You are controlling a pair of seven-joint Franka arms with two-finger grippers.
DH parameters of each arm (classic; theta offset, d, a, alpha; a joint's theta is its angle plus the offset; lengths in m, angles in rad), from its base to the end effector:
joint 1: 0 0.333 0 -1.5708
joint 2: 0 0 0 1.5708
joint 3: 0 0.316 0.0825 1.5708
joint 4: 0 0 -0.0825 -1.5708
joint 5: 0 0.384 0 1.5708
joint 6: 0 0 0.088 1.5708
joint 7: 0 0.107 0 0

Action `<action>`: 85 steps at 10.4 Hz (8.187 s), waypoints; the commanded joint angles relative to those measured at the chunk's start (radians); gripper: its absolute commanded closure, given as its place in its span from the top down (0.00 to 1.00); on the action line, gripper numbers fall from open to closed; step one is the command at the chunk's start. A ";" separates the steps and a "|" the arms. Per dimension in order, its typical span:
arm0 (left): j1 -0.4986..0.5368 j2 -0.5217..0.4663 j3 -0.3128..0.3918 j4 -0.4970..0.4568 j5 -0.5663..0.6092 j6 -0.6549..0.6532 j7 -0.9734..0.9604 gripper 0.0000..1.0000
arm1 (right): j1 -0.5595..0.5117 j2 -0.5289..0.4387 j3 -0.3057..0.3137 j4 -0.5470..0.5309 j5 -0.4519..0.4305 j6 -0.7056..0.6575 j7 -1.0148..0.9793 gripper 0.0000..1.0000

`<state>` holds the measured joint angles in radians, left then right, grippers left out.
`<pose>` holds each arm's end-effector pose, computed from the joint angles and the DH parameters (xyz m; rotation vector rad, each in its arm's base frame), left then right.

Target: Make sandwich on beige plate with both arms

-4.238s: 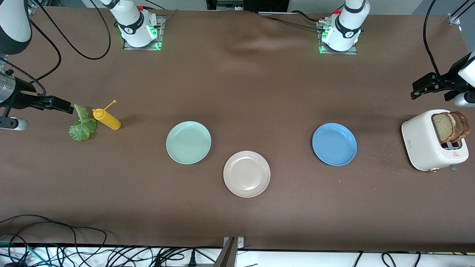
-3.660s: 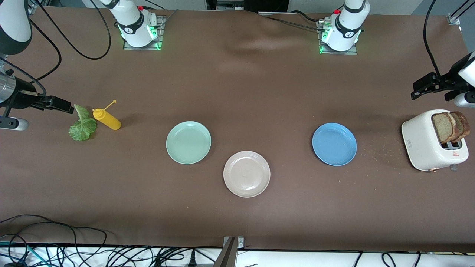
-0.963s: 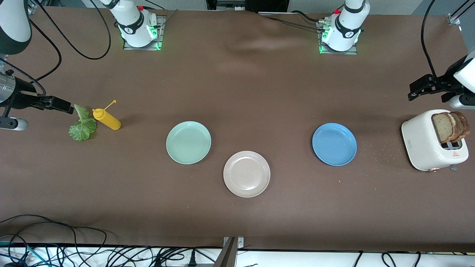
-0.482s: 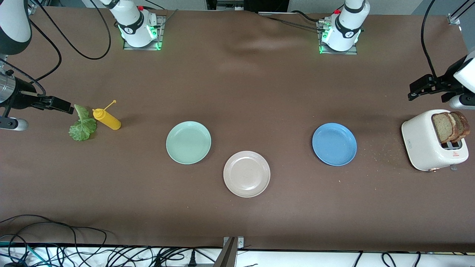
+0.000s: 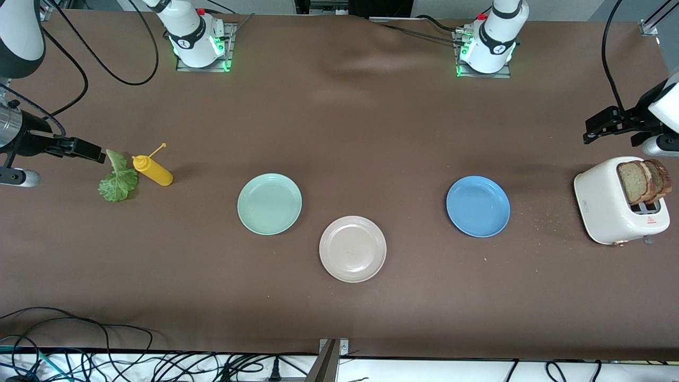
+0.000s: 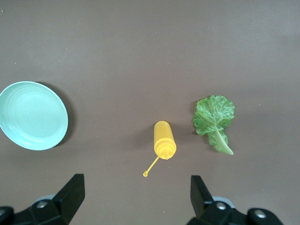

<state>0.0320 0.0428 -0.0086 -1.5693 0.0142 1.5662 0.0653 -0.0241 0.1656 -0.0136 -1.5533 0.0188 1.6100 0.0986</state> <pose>0.5658 0.0149 0.6008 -3.1283 0.0660 0.0727 0.6009 -0.0201 0.5401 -3.1163 0.2154 0.1709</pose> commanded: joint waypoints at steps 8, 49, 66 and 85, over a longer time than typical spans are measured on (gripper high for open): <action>-0.004 0.012 0.001 0.031 0.001 -0.020 0.019 1.00 | -0.010 0.009 0.006 0.021 0.018 -0.007 0.007 1.00; 0.090 0.186 0.019 0.037 0.004 -0.020 0.004 1.00 | -0.011 0.015 0.004 0.021 0.004 -0.010 -0.007 1.00; 0.332 0.329 0.018 -0.009 0.139 0.228 0.123 1.00 | -0.019 0.015 0.003 0.021 0.007 -0.012 -0.010 1.00; 0.338 0.232 0.027 -0.256 0.163 0.394 0.110 0.00 | -0.019 0.023 0.003 0.021 0.015 -0.009 -0.010 1.00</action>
<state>0.3661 0.3066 0.0204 -1.7746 0.1419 1.9588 0.1663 -0.0344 0.1796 -0.0154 -1.5529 0.0200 1.6100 0.0983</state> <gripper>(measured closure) 0.868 0.000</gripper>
